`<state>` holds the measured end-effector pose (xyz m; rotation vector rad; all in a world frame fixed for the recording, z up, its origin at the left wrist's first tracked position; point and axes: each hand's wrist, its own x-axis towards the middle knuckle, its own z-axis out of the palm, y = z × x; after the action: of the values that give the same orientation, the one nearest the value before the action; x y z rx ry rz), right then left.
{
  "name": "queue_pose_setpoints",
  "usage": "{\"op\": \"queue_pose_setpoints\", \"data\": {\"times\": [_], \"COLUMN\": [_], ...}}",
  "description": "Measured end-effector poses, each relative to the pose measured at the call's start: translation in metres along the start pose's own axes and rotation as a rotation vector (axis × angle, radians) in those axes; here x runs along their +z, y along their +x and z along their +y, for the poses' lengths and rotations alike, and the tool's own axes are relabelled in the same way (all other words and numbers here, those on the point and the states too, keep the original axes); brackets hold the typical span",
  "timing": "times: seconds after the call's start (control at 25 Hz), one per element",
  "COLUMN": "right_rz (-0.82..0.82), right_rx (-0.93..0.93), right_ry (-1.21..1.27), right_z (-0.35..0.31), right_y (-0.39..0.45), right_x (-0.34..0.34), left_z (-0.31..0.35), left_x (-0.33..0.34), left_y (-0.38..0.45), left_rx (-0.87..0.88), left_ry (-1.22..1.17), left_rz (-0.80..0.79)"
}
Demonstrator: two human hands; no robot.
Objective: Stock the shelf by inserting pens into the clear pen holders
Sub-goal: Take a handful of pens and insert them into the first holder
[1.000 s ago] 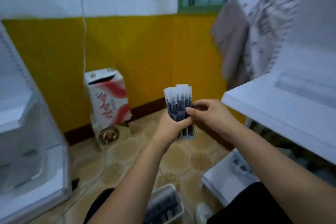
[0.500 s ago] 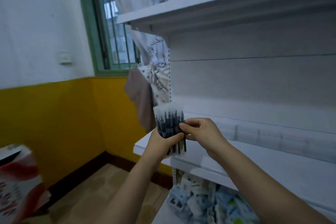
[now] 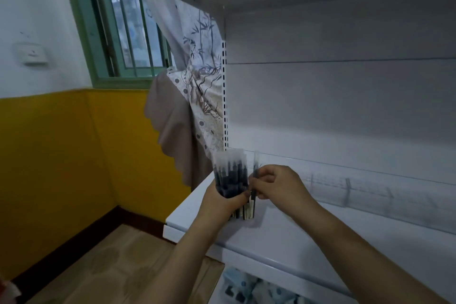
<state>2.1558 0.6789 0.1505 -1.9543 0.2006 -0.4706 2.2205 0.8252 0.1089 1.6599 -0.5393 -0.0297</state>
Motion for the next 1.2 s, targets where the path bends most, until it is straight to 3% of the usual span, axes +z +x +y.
{"op": "queue_pose_setpoints", "data": {"times": [0.24, 0.52, 0.6, 0.72, 0.8, 1.2], "right_rz": [-0.073, -0.149, -0.092, 0.186, 0.287, 0.263], "right_rx": [0.064, 0.080, 0.027, -0.052, -0.090, -0.191], "right_ry": [0.132, 0.140, 0.086, 0.163, 0.219, -0.208], "right_z": [0.020, 0.017, 0.010, 0.007, 0.009, 0.030], "right_y": [0.038, 0.044, 0.050, 0.082, 0.110, 0.172], "right_x": [0.014, 0.021, 0.022, 0.010, 0.004, 0.023], "left_z": [-0.025, -0.035, -0.035, -0.034, -0.032, -0.032], "left_x": [-0.010, -0.018, -0.019, -0.019, -0.019, -0.016], "left_y": [0.046, 0.047, 0.046, 0.044, 0.045, 0.047], "left_rx": [0.098, 0.084, 0.053, -0.007, -0.055, -0.038], "left_ry": [0.074, -0.104, -0.115, -0.118, -0.131, -0.077], "left_rz": [-0.067, -0.043, 0.010, 0.075, 0.117, 0.141]}}
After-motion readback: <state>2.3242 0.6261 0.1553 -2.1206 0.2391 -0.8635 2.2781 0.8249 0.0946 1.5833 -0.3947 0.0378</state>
